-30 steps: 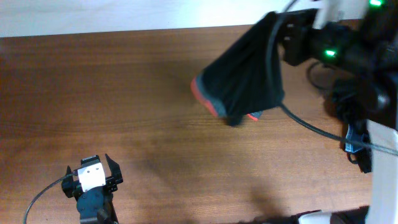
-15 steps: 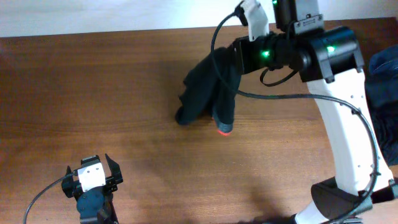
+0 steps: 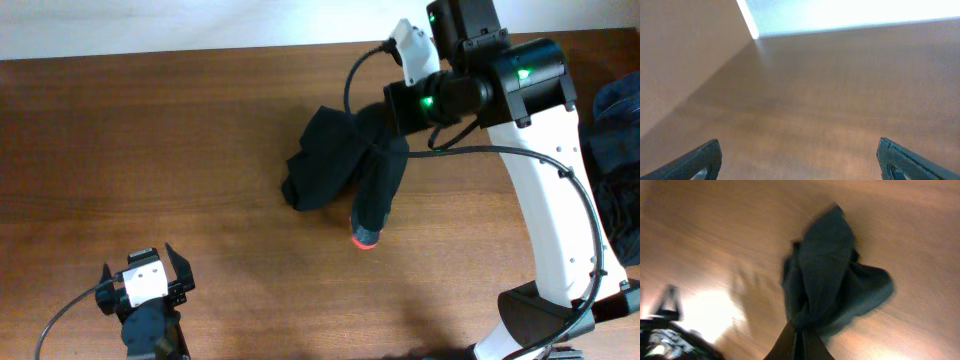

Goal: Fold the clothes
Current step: 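Lift the black garment and carry it left to table center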

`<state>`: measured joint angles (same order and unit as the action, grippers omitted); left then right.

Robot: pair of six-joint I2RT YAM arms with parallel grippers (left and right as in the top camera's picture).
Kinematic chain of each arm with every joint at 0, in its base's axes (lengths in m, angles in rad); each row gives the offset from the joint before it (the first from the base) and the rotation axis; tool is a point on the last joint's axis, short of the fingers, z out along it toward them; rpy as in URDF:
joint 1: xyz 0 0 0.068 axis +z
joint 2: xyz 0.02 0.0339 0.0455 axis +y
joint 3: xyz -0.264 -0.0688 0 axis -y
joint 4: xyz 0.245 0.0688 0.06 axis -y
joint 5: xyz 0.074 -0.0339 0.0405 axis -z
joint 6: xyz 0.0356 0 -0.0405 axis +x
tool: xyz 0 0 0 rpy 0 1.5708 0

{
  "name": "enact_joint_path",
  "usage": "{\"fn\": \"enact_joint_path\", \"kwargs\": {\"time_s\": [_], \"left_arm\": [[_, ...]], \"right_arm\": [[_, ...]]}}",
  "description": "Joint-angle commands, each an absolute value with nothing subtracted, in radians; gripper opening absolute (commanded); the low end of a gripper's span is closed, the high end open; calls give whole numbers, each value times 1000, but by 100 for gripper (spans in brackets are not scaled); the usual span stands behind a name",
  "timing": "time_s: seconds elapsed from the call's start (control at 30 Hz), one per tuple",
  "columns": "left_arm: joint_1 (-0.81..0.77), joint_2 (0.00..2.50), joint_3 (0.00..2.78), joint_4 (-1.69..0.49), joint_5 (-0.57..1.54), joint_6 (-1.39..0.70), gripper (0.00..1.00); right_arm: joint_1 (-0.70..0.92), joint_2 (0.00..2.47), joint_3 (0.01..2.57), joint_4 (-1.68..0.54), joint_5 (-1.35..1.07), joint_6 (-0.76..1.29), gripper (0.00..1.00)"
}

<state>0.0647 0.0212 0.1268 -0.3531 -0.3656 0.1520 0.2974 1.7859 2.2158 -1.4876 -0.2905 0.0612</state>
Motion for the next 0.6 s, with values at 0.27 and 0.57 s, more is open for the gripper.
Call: {"fn": "enact_joint_path", "kwargs": {"time_s": [0.27,0.57], "left_arm": [[60,12,144,-131,361,-33,99],[60,217,488,-372,485,-108,99]], "right_arm": [[301,1776,2227,-1508,-231,10,4],[301,1776,2227,-1474,-319,17,4]]}}
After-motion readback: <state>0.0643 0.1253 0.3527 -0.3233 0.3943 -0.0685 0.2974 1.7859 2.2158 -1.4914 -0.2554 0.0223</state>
